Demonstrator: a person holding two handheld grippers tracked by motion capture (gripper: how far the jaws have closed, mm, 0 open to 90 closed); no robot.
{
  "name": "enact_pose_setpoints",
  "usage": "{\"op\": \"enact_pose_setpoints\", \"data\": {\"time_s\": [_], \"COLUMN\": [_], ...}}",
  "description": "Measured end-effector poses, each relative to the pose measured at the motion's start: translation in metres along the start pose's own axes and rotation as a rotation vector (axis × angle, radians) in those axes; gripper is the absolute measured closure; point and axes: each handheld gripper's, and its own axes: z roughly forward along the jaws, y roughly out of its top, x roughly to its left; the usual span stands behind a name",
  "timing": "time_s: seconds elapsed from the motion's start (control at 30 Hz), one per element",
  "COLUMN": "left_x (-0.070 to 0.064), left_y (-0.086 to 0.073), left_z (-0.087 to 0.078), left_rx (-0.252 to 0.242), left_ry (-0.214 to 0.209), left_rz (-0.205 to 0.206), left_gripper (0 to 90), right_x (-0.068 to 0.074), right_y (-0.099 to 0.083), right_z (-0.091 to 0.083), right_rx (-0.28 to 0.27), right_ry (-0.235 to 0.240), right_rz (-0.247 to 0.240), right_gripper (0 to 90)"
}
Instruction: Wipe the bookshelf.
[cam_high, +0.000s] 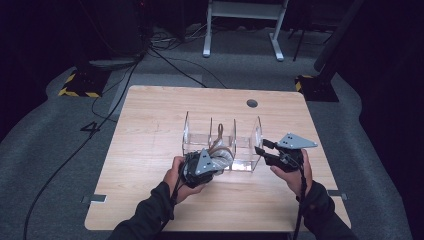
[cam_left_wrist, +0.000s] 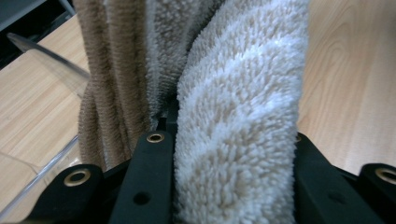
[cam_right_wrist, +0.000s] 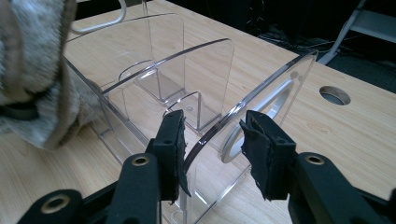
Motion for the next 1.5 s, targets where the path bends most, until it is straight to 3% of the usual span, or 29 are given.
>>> {"op": "enact_pose_setpoints", "data": {"time_s": [0.37, 0.67, 0.77, 0.97, 1.27, 1.5], "left_x": [0.018, 0.026, 0.028, 0.024, 0.017, 0.007], "left_y": [-0.026, -0.052, -0.063, -0.077, -0.088, -0.094], "left_z": [-0.045, -0.061, -0.065, -0.062, -0.049, -0.031], "left_rx": [-0.011, 0.021, 0.028, 0.061, 0.101, 0.175], "left_ry": [0.060, 0.082, 0.079, 0.057, -0.005, -0.054], "left_rz": [-0.043, -0.063, -0.086, -0.089, -0.093, -0.102], "left_gripper": [70.0, 69.8, 69.7, 69.1, 64.1, 58.4], "right_x": [0.000, 0.001, -0.001, -0.005, -0.009, -0.009], "right_y": [0.000, -0.007, -0.012, -0.024, -0.054, -0.069], "right_z": [-0.011, -0.019, -0.025, -0.031, -0.024, -0.017], "right_rx": [-0.005, 0.010, 0.015, 0.031, 0.116, 0.141], "right_ry": [0.024, 0.046, 0.042, 0.049, 0.058, 0.087], "right_rz": [-0.026, -0.048, -0.048, -0.043, -0.031, -0.031], "right_gripper": [50.2, 49.4, 49.1, 47.5, 45.5, 43.0]}}
